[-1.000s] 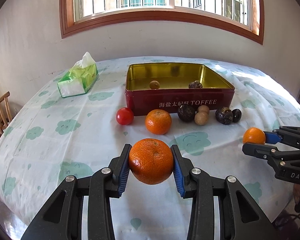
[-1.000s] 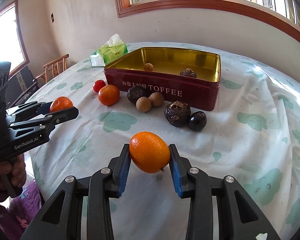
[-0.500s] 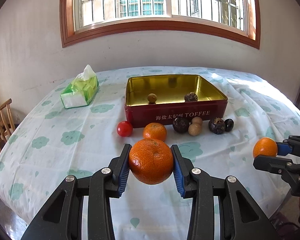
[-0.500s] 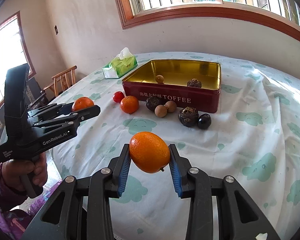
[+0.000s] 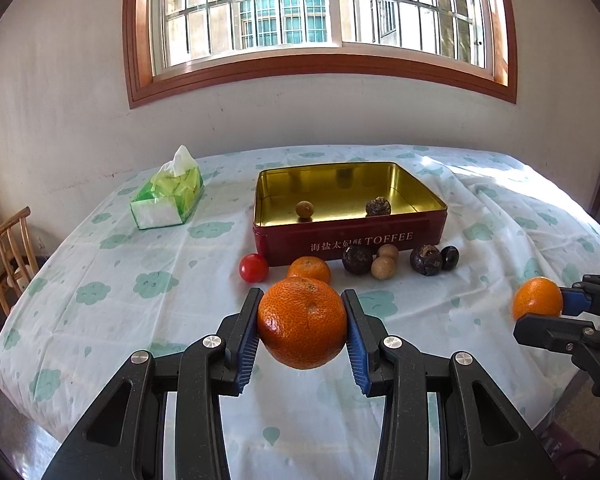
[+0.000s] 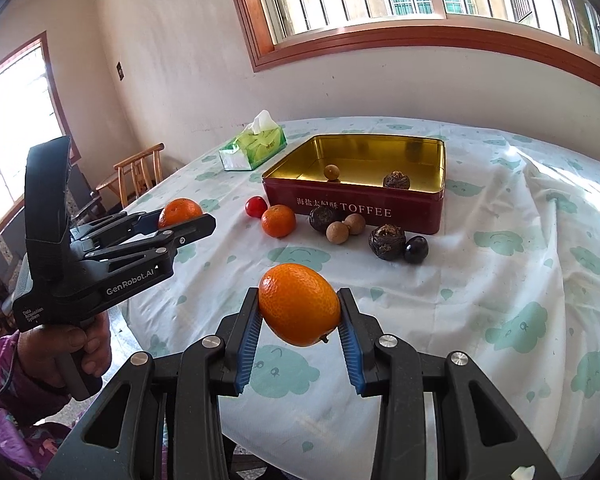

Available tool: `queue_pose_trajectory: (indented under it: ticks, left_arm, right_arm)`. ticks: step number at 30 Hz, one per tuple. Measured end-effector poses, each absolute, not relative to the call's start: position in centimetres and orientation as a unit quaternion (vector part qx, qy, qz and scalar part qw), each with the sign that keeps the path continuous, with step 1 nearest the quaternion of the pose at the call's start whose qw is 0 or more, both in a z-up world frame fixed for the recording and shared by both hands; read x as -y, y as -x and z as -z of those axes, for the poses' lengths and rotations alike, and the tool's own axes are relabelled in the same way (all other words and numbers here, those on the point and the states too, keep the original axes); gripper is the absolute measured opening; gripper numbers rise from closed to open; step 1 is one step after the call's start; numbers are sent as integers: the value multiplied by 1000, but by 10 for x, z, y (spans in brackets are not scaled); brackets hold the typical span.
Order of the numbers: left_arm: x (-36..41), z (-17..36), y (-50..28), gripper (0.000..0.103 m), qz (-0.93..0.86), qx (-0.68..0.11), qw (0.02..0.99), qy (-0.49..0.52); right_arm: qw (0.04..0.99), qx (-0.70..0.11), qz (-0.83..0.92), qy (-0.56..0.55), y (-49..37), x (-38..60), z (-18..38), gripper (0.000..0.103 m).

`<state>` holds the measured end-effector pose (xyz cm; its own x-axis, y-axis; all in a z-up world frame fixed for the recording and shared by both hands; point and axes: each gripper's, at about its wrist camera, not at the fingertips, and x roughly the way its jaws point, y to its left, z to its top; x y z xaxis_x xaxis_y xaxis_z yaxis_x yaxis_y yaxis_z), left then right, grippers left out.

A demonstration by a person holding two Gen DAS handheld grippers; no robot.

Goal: Organize fruits
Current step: 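Lift the orange and tangerine and carry them toward the red tin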

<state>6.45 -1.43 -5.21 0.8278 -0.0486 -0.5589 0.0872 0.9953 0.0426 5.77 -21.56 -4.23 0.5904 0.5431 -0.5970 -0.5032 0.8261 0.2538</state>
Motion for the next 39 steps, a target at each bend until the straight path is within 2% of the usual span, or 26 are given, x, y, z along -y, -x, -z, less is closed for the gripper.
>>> queue_pose_trajectory:
  ticks: [9, 23, 39]
  left_arm:
    - [16, 37, -46, 40, 34, -270, 962, -35]
    - [10, -6, -10, 41, 16, -223, 974, -24]
    - [13, -20, -8, 41, 14, -215, 976, -25]
  right_arm:
    - [896, -334, -289, -39, -40, 221, 32, 35]
    - [911, -283, -295, -61, -5, 229, -16, 35]
    - [913, -253, -315, -59, -7, 218, -45, 35]
